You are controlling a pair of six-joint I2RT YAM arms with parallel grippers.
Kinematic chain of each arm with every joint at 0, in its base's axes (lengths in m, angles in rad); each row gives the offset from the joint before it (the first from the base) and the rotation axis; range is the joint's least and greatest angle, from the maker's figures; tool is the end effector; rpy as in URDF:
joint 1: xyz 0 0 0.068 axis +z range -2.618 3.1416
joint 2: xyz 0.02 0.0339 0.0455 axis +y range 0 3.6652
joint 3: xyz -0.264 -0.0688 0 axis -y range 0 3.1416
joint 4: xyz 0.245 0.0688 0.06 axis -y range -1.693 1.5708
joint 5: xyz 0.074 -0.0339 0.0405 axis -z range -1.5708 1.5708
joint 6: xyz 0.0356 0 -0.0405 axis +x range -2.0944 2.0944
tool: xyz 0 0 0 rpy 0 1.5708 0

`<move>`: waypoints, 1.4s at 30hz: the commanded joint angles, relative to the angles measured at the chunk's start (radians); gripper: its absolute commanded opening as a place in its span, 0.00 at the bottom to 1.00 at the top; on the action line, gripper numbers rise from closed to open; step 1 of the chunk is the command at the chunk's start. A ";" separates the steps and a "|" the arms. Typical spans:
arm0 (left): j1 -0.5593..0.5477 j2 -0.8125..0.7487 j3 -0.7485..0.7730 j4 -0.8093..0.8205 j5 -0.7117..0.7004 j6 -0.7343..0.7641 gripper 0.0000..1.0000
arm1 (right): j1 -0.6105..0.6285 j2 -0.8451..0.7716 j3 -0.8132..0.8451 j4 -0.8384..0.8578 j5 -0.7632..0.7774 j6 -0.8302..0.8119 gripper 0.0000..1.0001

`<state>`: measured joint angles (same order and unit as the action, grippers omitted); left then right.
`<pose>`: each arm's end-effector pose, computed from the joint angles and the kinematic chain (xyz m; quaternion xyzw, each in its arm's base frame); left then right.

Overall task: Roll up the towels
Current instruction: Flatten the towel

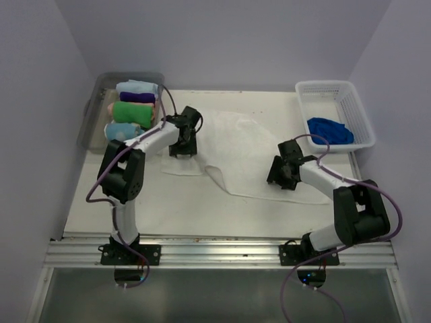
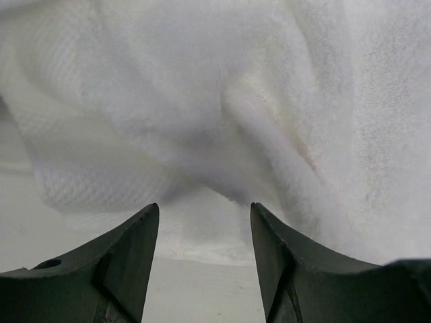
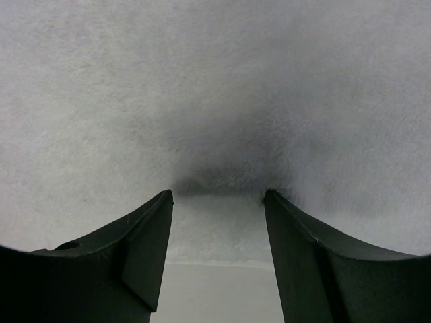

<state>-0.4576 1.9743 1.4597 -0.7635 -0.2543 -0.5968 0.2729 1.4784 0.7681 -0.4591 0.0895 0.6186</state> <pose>0.3608 -0.1677 0.1841 -0.0867 0.9777 0.0356 0.1881 0.2544 0.0679 0.1614 0.1772 0.9628 0.0463 0.1986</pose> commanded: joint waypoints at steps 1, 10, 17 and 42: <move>0.014 -0.109 0.070 -0.059 -0.066 0.054 0.61 | -0.003 -0.068 -0.058 -0.027 -0.004 0.047 0.61; 0.141 -0.374 -0.274 -0.014 0.019 -0.070 0.48 | -0.003 -0.152 0.025 -0.076 0.018 0.004 0.63; 0.209 -0.451 -0.498 0.105 0.105 -0.178 0.66 | -0.003 -0.187 0.014 -0.092 0.006 0.000 0.63; 0.214 -0.339 -0.621 0.260 0.084 -0.304 0.20 | -0.003 -0.244 -0.021 -0.119 0.006 0.012 0.64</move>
<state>-0.2485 1.5810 0.8623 -0.5560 -0.1589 -0.8791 0.2729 1.2667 0.7475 -0.5659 0.0875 0.6266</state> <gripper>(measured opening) 0.252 0.641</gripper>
